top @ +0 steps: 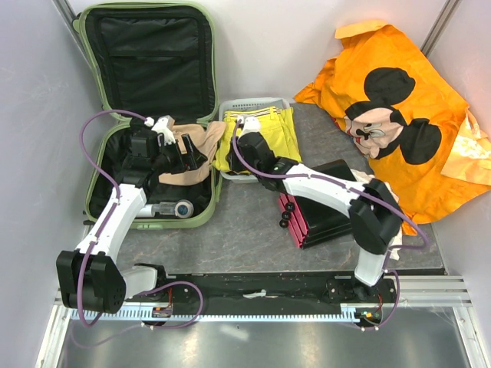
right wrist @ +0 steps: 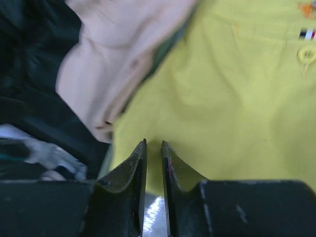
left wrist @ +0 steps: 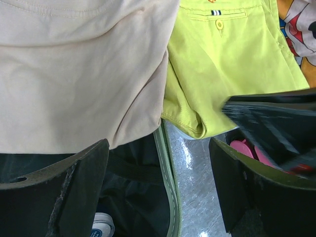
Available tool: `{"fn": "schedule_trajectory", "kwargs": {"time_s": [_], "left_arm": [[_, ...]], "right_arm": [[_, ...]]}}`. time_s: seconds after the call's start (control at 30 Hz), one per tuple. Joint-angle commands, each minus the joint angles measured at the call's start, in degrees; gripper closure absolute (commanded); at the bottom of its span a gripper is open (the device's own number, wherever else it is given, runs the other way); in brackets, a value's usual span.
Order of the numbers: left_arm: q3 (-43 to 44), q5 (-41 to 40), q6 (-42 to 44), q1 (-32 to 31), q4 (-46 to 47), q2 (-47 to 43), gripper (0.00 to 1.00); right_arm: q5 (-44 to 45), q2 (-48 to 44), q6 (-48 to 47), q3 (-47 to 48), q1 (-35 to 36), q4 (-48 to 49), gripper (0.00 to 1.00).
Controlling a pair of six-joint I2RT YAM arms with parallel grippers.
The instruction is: Open, take out, and arrange the luggage
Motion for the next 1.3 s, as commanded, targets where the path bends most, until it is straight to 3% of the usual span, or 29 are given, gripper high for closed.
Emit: {"fn": "schedule_trajectory", "kwargs": {"time_s": [0.0, 0.13, 0.33, 0.57, 0.67, 0.77, 0.8, 0.9, 1.17, 1.27], "left_arm": [[-0.2, 1.1, -1.5, -0.2, 2.8, -1.5, 0.11], [-0.3, 0.8, -1.2, -0.2, 2.7, -1.9, 0.11], [-0.2, 0.3, -1.0, -0.2, 2.4, -1.6, 0.11], [-0.4, -3.3, 0.0, -0.3, 2.0, 1.2, 0.11], [0.9, -4.2, 0.3, -1.1, 2.1, 5.0, 0.12], [4.6, -3.1, 0.2, -2.2, 2.1, 9.0, 0.12], [5.3, -2.8, 0.0, -2.5, 2.2, 9.8, 0.12], [8.1, -3.4, 0.1, -3.0, 2.2, 13.0, 0.12], [15.6, -6.8, 2.9, -5.1, 0.4, 22.0, 0.13], [17.9, -8.5, 4.8, -6.4, -1.1, 25.2, 0.18]], "right_arm": [[-2.7, 6.5, 2.1, 1.2, -3.0, -8.0, 0.76], [-5.5, 10.3, 2.1, 0.9, -7.8, -7.5, 0.77], [-8.9, 18.2, -1.4, 8.3, -7.9, -15.0, 0.77], [-11.0, 19.0, 0.7, 2.1, -6.5, -13.2, 0.76], [-12.8, 16.4, 0.6, 1.6, -6.5, -12.1, 0.69], [-15.4, 13.0, 0.2, 2.7, -6.5, -10.8, 0.55], [-16.8, 11.5, 0.2, 3.3, -6.6, -10.3, 0.45], [-18.9, 8.1, 0.6, 3.4, -6.5, -8.7, 0.36], [-22.5, -0.4, 2.1, -2.0, -6.5, -4.4, 0.35], [-22.4, -2.6, 1.8, -4.4, -6.6, -4.3, 0.35]]}}
